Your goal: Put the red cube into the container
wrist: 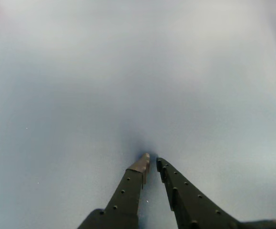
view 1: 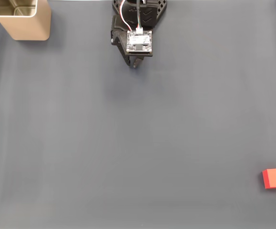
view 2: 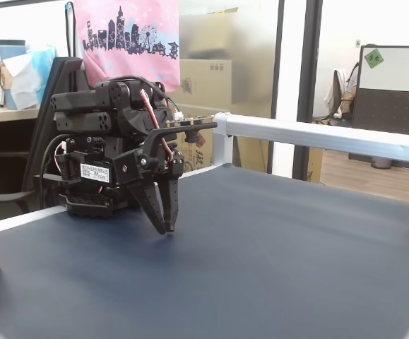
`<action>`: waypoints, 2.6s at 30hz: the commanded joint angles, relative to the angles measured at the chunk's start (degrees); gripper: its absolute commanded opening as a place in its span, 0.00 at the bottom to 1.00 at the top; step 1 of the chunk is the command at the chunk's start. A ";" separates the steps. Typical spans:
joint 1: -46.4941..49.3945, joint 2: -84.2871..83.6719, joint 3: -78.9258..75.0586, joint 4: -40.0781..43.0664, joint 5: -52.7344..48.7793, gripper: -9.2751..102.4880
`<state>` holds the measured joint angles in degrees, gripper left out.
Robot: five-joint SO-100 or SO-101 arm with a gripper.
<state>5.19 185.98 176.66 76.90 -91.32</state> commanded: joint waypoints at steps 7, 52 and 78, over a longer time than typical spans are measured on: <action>0.35 4.48 0.62 0.53 0.35 0.09; -1.14 4.48 0.62 0.53 0.35 0.09; -4.04 4.48 0.62 0.44 1.23 0.09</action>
<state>2.46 185.98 176.66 77.08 -90.18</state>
